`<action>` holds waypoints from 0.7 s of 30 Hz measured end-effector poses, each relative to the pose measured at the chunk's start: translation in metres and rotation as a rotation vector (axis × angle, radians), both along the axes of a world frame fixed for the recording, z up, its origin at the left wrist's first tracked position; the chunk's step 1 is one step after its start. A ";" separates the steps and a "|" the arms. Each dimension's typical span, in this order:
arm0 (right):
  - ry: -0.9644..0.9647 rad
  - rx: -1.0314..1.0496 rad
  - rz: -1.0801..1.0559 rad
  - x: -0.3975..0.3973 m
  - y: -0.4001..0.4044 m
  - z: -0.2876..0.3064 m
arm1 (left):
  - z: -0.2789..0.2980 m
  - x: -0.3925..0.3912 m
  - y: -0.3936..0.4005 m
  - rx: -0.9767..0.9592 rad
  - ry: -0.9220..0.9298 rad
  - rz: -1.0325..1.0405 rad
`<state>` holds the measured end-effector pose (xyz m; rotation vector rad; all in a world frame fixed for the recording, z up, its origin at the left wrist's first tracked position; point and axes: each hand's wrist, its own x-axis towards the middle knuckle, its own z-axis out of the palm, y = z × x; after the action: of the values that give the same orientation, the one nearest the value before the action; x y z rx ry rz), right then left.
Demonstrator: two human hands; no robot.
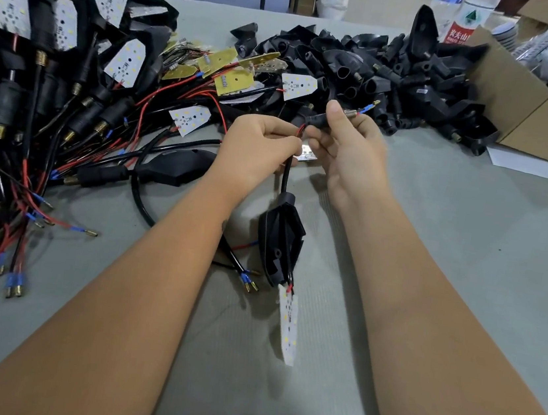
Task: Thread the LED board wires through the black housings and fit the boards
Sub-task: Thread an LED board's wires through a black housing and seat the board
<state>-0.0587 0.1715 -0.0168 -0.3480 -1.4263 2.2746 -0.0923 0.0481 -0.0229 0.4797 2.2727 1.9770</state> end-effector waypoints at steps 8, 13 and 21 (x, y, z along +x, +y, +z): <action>-0.004 0.065 -0.024 -0.001 0.000 0.001 | 0.001 0.002 -0.003 0.053 -0.044 -0.078; -0.043 0.246 0.006 -0.003 -0.002 0.002 | 0.003 0.002 -0.005 0.067 0.010 -0.076; -0.068 0.209 -0.011 -0.005 0.001 -0.001 | 0.002 -0.001 -0.007 0.117 0.051 -0.124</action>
<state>-0.0637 0.1727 -0.0183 -0.3694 -1.6746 2.0978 -0.0932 0.0415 -0.0208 0.6729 2.1066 2.0668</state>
